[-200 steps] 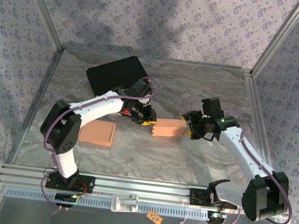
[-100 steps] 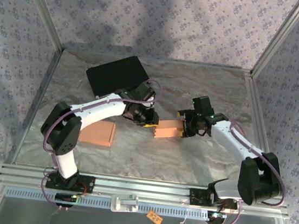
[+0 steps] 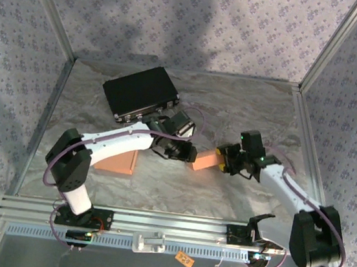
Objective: Fold the paper box
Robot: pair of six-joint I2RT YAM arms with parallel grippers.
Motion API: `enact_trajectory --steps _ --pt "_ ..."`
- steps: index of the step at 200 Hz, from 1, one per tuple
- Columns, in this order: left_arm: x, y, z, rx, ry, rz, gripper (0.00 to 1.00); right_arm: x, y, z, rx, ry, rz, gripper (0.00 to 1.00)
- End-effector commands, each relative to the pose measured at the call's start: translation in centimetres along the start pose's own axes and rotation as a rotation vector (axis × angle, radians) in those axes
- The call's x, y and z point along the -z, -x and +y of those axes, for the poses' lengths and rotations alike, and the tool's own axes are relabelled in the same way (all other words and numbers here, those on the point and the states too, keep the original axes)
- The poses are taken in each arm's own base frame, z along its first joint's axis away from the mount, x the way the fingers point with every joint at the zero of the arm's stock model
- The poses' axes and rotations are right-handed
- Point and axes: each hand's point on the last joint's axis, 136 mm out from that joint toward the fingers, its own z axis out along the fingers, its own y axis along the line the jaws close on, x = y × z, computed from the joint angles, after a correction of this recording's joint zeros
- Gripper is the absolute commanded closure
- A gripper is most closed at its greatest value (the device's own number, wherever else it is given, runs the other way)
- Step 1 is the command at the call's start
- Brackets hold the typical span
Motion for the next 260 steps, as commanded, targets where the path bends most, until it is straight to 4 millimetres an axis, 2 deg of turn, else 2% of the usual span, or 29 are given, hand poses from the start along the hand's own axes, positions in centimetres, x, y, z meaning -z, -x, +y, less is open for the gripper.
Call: enact_trajectory --steps 1,19,39,48,68,74,77,79,81,88,95,97,99,100,103,115,127,137,143,154,158,161,172,179,195,223,232,260 --pt "1.9 0.5 -0.8 -0.064 -0.046 -0.082 0.66 -0.9 -1.0 -1.7 0.094 0.069 0.062 0.44" --pt "2.4 0.3 -0.8 -0.078 -0.051 -0.096 0.65 -0.9 -0.7 -3.4 0.111 0.036 0.044 0.33" --pt "3.2 0.8 -0.7 -0.078 -0.053 -0.118 0.65 0.3 -0.2 -3.8 0.135 -0.027 0.0 0.26" --pt "3.6 1.2 -0.6 -0.07 -0.052 -0.135 0.65 1.3 0.1 -4.0 0.147 -0.083 -0.029 0.23" --pt "5.0 2.5 -0.2 -0.044 -0.056 -0.185 0.64 3.9 0.5 -5.8 0.153 -0.282 -0.058 0.21" --pt "5.6 3.0 0.1 -0.028 -0.058 -0.209 0.64 5.0 0.8 -5.6 0.187 -0.322 -0.082 0.2" --pt "6.0 3.3 0.3 -0.018 -0.058 -0.223 0.64 5.5 1.2 -5.6 0.203 -0.346 -0.104 0.16" --pt "6.3 3.5 0.4 -0.011 -0.058 -0.233 0.63 6.0 1.3 -5.3 0.215 -0.354 -0.12 0.06" --pt "6.6 3.7 0.6 -0.003 -0.058 -0.244 0.63 6.4 1.5 -4.9 0.228 -0.359 -0.137 0.02" --pt "7.8 4.4 1.3 0.023 -0.052 -0.289 0.61 7.9 2.2 -3.9 0.321 -0.384 -0.191 0.01" --pt "9.3 5.0 2.0 0.044 -0.048 -0.339 0.58 9.5 2.9 -1.9 0.435 -0.374 -0.258 0.01" --pt "9.8 5.2 2.2 0.05 -0.049 -0.355 0.47 10.0 3.0 -1.2 0.471 -0.369 -0.281 0.01" --pt "10.2 5.4 2.4 0.055 -0.049 -0.371 0.17 10.5 3.2 -0.6 0.505 -0.365 -0.302 0.01" --pt "10.5 5.5 2.5 0.057 -0.05 -0.379 0.09 10.8 3.3 -0.3 0.517 -0.362 -0.319 0.01" --pt "11.2 5.8 2.9 0.065 -0.054 -0.408 0.01 11.5 3.5 0.3 0.553 -0.36 -0.348 0.01" --pt "13.7 6.5 4.6 0.105 -0.072 -0.489 0.0 15.2 4.3 3.6 0.712 -0.329 -0.516 0.01" --pt "16.4 6.8 7.7 0.171 0.003 -0.569 0.0 18.6 4.9 6.7 0.825 -0.278 -0.679 0.01" --pt "19.1 6.7 11.2 0.235 0.125 -0.66 0.0 21.6 6.6 7.6 0.802 -0.302 -0.863 0.01" --pt "21.1 6.4 13.8 0.299 0.248 -0.739 0.0 22.4 7.6 7.5 0.791 -0.326 -0.948 0.01" --pt "25.0 4.7 19.0 0.431 0.536 -0.903 0.0 21.8 9.2 8.3 0.943 -0.369 -1.051 0.01" --pt "26.0 4.1 20.2 0.446 0.615 -0.95 0.0 21.2 9.5 8.7 0.998 -0.366 -1.082 0.01" --pt "26.8 3.6 21.3 0.452 0.686 -0.991 0.0 20.6 9.9 8.4 1.02 -0.381 -1.094 0.01" --pt "28.1 2.1 24.0 0.46 0.849 -1.094 0.0 18.5 11.2 7.5 1.092 -0.418 -1.132 0.01" --pt "28.1 1.7 25.2 0.409 0.924 -1.121 0.0 16.8 12.0 6.9 1.131 -0.422 -1.13 0.01" --pt "26.9 1.5 27.4 0.299 1.052 -1.086 0.0 13.8 13.7 5.4 1.125 -0.411 -1.1 0.01" --pt "22.3 2.2 30.3 0.168 1.052 -0.923 0.0 9.6 16.0 3.2 1.108 -0.413 -1.046 0.01" --pt "21.0 2.5 30.9 0.12 1.049 -0.898 0.0 8.6 16.5 2.7 1.118 -0.425 -1.026 0.01" --pt "19.2 4.1 32.4 0.06 0.998 -0.885 0.0 6.4 17.5 2.6 1.153 -0.36 -1.001 0.01"
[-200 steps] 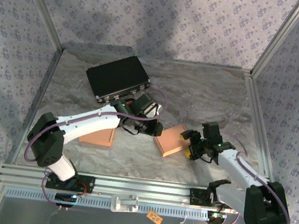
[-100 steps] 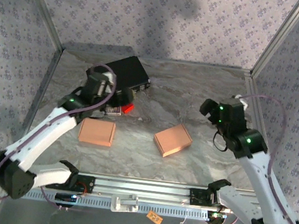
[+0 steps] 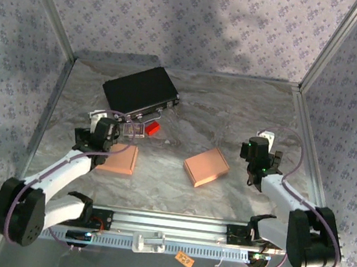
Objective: Fold the paper box
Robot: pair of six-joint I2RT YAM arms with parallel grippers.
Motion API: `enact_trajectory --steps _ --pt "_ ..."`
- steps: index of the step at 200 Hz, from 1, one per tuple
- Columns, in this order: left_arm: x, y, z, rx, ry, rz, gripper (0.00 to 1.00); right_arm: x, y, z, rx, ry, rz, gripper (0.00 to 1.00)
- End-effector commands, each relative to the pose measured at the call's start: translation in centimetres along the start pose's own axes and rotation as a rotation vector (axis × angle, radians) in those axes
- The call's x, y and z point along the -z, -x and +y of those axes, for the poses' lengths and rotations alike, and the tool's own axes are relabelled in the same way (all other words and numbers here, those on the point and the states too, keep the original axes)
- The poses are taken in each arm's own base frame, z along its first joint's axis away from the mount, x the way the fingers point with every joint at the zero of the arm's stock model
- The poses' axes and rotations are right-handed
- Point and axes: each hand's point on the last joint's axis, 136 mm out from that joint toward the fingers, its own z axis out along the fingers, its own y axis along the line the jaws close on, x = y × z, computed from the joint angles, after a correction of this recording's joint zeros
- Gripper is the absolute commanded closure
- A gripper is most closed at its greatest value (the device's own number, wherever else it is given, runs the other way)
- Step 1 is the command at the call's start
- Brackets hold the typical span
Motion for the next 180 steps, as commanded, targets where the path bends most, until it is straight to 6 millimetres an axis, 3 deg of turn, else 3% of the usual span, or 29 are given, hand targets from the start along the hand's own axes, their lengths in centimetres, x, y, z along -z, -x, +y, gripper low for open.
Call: enact_trajectory --steps 1,47,75,95,124,136,145,149,180 --pt "-1.2 3.5 -1.4 0.0 -0.084 -0.134 0.0 -0.9 3.3 1.3 -0.041 0.081 -0.158 0.01" --pt "-4.6 2.7 -2.5 0.052 -0.18 -0.155 0.0 -2.7 4.4 1.0 -0.022 0.156 -0.232 0.01" --pt "-5.3 3.8 -3.6 0.019 -0.229 -0.21 0.0 -4.0 3.8 -0.8 -0.112 0.189 -0.255 0.01" --pt "-5.3 4.3 -3.9 -0.021 -0.246 -0.268 0.0 -4.7 3.2 -0.2 -0.104 0.208 -0.258 0.01" --pt "-6.1 3.4 -2.7 0.05 -0.225 -0.312 0.0 -5.2 2.8 0.0 -0.097 0.181 -0.25 0.01" --pt "-7.5 2.4 -2.0 0.103 -0.215 -0.267 0.0 -5.4 2.7 -0.2 -0.091 0.144 -0.236 0.01" --pt "-8.4 3.1 -1.3 0.138 -0.18 -0.3 0.0 -5.7 3.0 -0.5 -0.089 0.109 -0.231 0.01" --pt "-8.9 2.4 -1.3 0.132 -0.185 -0.235 0.0 -5.8 3.0 -0.4 -0.082 0.095 -0.223 0.01" --pt "-8.9 2.5 -1.1 0.154 -0.221 -0.219 0.0 -5.7 3.0 -0.3 -0.071 0.085 -0.226 0.01"
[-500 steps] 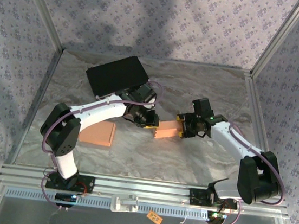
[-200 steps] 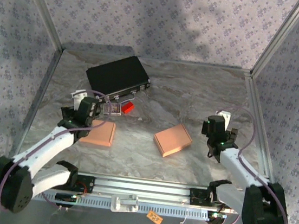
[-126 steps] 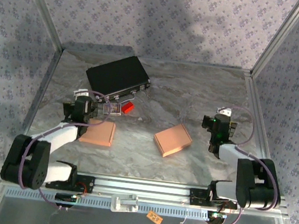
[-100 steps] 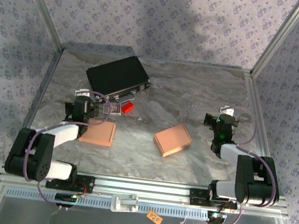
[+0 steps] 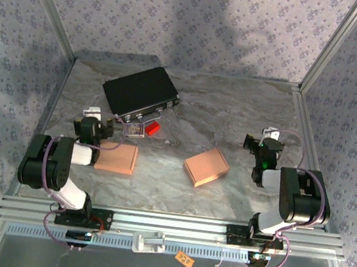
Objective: Fold the paper box
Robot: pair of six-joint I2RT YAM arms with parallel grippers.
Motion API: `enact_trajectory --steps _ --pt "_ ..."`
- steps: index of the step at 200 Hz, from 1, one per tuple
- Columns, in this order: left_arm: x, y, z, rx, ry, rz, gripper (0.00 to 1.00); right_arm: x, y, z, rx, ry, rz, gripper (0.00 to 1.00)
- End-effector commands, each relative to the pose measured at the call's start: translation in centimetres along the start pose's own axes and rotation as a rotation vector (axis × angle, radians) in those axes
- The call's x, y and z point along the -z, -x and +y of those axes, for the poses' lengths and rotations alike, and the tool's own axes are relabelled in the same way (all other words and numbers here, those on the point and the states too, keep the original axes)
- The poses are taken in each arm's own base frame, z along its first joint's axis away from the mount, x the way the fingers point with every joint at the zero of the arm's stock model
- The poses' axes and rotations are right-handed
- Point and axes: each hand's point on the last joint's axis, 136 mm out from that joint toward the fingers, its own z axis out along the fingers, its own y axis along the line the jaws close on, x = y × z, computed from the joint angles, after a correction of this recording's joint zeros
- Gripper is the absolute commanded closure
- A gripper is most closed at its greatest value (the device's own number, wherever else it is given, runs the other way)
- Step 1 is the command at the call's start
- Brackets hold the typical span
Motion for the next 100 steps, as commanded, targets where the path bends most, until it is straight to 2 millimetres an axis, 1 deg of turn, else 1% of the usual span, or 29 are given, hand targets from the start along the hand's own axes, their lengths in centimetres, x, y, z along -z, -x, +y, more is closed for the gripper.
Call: enact_trajectory --steps 1,6,18,27,38,100 --pt "-0.14 2.42 -0.73 0.058 -0.049 -0.068 0.0 -0.27 0.8 -0.65 0.018 -0.051 -0.022 0.01" --pt "-0.14 2.6 -0.78 0.058 -0.05 -0.089 0.0 -0.32 0.77 -0.63 0.017 -0.048 -0.018 0.01" --pt "-0.12 2.22 -0.76 0.057 -0.05 -0.047 0.0 -0.31 0.84 -0.69 0.015 -0.049 -0.02 0.01" --pt "-0.12 2.48 -0.77 0.057 -0.049 -0.075 0.0 -0.28 0.79 -0.71 0.016 -0.05 -0.02 0.01" --pt "-0.12 2.27 -0.75 0.055 -0.048 -0.054 0.0 -0.27 0.8 -0.64 0.018 -0.051 -0.022 0.01" --pt "-0.08 2.38 -0.79 0.053 -0.048 -0.064 0.0 -0.14 0.89 -0.67 0.023 -0.06 -0.03 0.01"
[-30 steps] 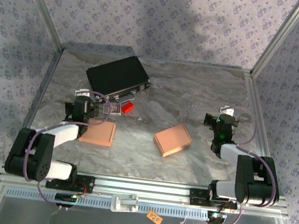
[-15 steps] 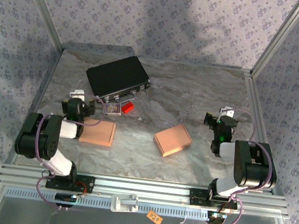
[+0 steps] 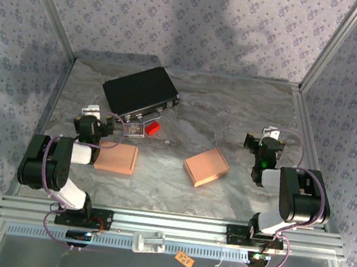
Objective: Fold the paper box
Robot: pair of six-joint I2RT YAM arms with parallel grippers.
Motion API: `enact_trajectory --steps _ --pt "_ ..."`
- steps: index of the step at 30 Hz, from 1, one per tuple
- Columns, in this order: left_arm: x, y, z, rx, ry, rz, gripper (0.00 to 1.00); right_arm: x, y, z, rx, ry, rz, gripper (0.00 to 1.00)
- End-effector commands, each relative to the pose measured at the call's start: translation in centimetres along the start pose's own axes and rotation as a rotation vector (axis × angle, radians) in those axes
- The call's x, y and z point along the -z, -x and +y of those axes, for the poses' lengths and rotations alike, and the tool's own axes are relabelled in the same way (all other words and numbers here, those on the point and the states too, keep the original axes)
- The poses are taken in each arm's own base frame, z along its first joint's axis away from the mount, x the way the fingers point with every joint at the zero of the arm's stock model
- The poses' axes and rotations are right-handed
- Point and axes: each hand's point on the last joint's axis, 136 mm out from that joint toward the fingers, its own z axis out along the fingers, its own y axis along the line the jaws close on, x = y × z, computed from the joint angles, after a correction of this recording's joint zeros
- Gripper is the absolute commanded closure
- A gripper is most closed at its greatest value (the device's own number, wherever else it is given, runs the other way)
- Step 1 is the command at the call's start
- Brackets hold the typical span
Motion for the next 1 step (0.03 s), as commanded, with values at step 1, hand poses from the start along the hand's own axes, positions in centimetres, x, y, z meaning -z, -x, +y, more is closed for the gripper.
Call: enact_trajectory --steps 1 --pt "0.0 1.6 -0.38 0.025 -0.019 -0.044 0.0 -0.13 0.79 -0.28 0.02 -0.032 -0.028 0.01"
